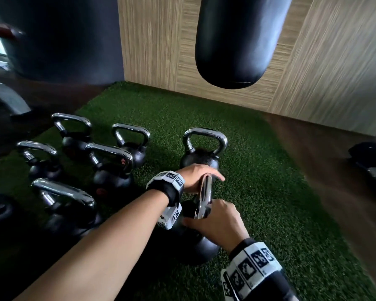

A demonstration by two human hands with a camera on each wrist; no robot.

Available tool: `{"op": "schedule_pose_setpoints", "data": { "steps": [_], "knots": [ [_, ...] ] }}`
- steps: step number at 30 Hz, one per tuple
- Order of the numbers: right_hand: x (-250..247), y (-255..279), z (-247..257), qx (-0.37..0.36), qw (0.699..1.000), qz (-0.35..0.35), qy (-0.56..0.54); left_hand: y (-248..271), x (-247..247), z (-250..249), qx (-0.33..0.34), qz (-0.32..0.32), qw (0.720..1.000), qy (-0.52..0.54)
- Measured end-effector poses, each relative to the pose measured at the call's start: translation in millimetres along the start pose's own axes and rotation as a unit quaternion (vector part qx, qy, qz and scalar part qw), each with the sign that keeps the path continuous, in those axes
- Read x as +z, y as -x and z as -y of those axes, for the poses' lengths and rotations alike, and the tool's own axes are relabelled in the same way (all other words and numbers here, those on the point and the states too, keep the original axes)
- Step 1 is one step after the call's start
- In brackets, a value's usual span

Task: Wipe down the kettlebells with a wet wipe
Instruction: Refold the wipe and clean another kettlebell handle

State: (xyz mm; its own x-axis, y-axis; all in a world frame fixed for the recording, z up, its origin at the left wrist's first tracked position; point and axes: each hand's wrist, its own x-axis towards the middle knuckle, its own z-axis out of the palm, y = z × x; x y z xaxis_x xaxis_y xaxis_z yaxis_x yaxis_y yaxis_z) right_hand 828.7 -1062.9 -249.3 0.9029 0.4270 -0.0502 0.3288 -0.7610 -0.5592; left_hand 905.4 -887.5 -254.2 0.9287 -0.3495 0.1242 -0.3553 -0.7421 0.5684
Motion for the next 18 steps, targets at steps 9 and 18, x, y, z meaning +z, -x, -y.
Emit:
{"op": "schedule_pose_setpoints", "data": {
  "steps": [9,18],
  "knots": [
    [-5,-1,-14,-0.038,0.998,-0.001,-0.050,10,21,7,-0.080,-0.094,0.991,0.054],
    [-41,-10,-55,-0.064,0.997,0.023,-0.032,68,20,7,-0.122,-0.191,0.970,-0.092]
  ]
}}
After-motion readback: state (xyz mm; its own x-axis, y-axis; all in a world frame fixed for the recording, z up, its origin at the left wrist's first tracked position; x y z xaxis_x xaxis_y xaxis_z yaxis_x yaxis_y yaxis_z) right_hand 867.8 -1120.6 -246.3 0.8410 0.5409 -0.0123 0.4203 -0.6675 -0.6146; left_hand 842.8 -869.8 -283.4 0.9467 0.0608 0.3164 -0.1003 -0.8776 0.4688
